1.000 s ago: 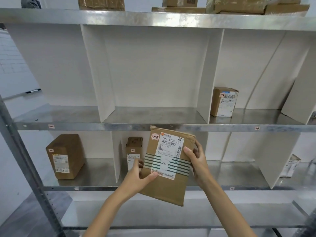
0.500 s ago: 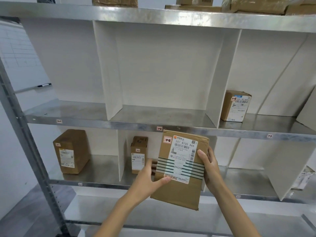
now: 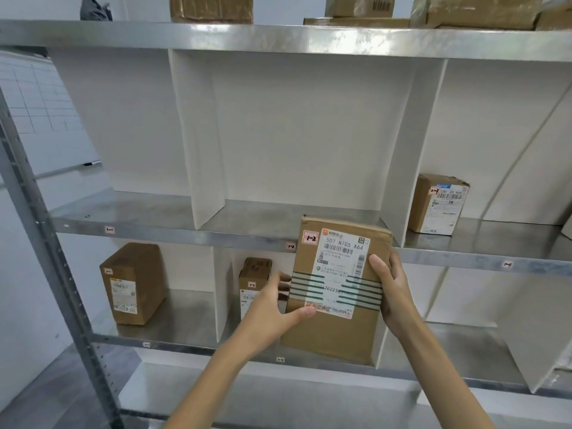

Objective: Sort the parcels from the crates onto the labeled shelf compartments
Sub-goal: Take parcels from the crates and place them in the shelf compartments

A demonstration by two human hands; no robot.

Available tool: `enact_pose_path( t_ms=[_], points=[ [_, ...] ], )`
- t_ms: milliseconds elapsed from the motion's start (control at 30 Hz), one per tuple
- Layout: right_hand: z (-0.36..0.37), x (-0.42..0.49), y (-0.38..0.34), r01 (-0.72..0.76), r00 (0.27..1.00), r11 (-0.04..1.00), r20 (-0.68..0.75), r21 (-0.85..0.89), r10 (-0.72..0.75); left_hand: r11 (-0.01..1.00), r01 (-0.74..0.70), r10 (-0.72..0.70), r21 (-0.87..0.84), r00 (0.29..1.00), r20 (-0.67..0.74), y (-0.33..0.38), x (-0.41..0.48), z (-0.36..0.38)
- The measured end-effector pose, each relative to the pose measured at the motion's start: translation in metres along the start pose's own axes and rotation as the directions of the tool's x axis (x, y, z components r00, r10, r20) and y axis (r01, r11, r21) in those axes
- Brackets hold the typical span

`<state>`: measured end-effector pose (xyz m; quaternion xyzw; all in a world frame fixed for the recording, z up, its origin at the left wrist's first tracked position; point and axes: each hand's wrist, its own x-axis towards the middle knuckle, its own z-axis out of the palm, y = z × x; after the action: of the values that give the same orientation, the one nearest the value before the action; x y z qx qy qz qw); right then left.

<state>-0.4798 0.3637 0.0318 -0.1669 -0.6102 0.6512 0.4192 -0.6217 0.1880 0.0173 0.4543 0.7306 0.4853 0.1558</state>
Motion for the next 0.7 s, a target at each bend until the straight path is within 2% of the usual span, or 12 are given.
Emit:
enact_pose_path(
  t_ms=[367, 467, 600, 700],
  points=[
    [0.034, 0.088, -0.081, 0.222, 0.955, 0.971, 0.181, 0.085, -0.234, 0.965, -0.250, 0.226, -0.076, 0.945, -0.234, 0.063, 0.066, -0.053],
    [0.056, 0.112, -0.085, 0.265, 0.937, 0.964, 0.227, 0.033, -0.265, 0.948, -0.297, 0.257, -0.117, 0.927, -0.274, 0.065, 0.090, -0.059],
    [0.083, 0.145, -0.069, 0.257, 0.928, 0.959, 0.307, -0.122, -0.210, 0.960, -0.262, 0.208, -0.103, 0.907, -0.365, 0.051, 0.126, -0.072],
    [0.098, 0.159, -0.057, 0.253, 0.916, 0.950, 0.360, -0.182, -0.176, 0.976, -0.188, 0.147, -0.106, 0.937, -0.316, 0.033, 0.146, -0.087]
  ],
)
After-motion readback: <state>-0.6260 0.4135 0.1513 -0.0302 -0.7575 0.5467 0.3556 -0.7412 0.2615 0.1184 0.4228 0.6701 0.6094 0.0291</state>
